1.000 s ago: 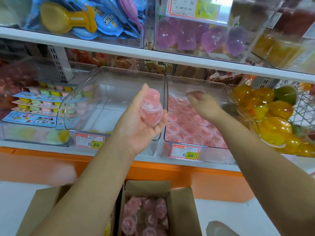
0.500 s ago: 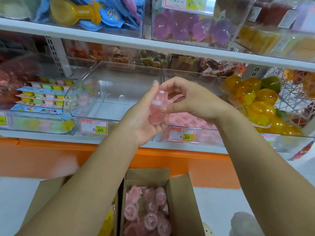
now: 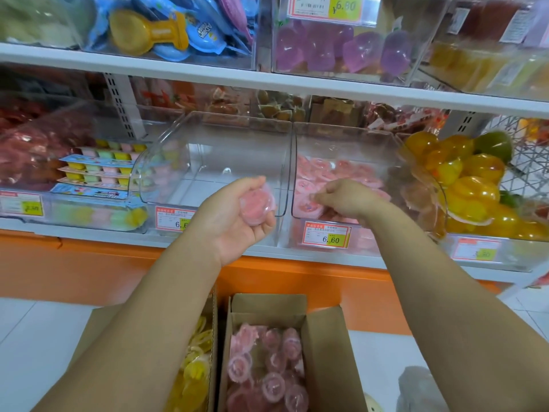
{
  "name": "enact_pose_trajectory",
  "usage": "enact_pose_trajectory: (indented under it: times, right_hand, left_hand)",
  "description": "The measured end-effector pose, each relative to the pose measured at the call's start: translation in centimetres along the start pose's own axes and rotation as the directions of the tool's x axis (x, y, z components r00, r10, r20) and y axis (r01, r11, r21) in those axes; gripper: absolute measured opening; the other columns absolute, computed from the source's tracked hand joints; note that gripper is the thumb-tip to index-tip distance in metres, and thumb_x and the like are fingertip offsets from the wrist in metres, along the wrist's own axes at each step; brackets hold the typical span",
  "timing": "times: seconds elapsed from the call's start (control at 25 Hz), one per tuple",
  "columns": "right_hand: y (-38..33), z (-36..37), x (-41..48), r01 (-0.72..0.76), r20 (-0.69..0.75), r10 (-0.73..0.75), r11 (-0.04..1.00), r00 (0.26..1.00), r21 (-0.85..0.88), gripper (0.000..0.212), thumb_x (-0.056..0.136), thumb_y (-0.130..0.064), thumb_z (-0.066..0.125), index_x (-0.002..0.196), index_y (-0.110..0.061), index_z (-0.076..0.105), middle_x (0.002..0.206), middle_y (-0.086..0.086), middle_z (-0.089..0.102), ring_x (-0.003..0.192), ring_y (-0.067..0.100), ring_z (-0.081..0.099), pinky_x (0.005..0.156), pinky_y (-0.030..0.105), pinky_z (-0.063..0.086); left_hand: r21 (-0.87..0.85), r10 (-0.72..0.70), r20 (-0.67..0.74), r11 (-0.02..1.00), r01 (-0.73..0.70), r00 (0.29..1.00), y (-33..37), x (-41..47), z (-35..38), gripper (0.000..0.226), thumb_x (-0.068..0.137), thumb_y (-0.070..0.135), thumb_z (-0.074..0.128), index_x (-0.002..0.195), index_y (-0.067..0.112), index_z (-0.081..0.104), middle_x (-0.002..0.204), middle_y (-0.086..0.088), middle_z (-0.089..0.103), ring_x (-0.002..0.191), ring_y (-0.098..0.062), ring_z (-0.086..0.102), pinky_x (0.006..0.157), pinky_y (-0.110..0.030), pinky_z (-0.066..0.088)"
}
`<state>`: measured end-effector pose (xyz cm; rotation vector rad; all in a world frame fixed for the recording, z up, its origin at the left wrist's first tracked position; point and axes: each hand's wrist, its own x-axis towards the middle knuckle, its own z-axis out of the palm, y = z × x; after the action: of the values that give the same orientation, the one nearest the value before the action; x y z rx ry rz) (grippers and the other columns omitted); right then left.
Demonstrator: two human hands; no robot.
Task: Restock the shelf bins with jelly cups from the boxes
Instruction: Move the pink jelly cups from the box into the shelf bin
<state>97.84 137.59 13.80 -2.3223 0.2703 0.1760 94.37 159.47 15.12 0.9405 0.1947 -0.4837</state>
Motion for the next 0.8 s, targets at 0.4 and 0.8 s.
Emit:
enact_pose_trajectory:
  times: [0.4, 0.8]
  right_hand:
    - [-0.5, -0.2, -1.2, 0.046, -0.025, -0.05, 0.992, 0.998, -0.115, 0.033, 0.095, -0.033, 0.058, 0.097, -0.002, 0.07, 0.082, 0.007, 0.069, 0.065, 0.015, 0.058, 0.064, 0.025, 0.047]
    - [-2.6, -4.0, -5.4, 0.077, 0.328, -0.24, 0.894, 0.914, 0.441, 0.017, 0.079, -0.018, 0.07, 0.091, -0.009, 0.063, 0.071, 0.004, 0.068, 0.061, 0.014, 0.064, 0.06, 0.023, 0.053]
  left_hand:
    - [0.072, -0.086, 0.092, 0.994, 0.079, 0.992, -0.6, -1.0, 1.2, 0.022, 0.092, 0.019, 0.063, 0.111, 0.008, 0.061, 0.107, -0.015, 0.058, 0.089, -0.026, 0.055, 0.048, -0.023, 0.051]
    - [0.124, -0.056, 0.289, 0.992, 0.021, 0.956, -1.9, -1.0, 3.2, 0.05, 0.097, 0.014, 0.057, 0.145, 0.016, 0.045, 0.135, -0.017, 0.062, 0.114, -0.037, 0.066, 0.075, -0.041, 0.062]
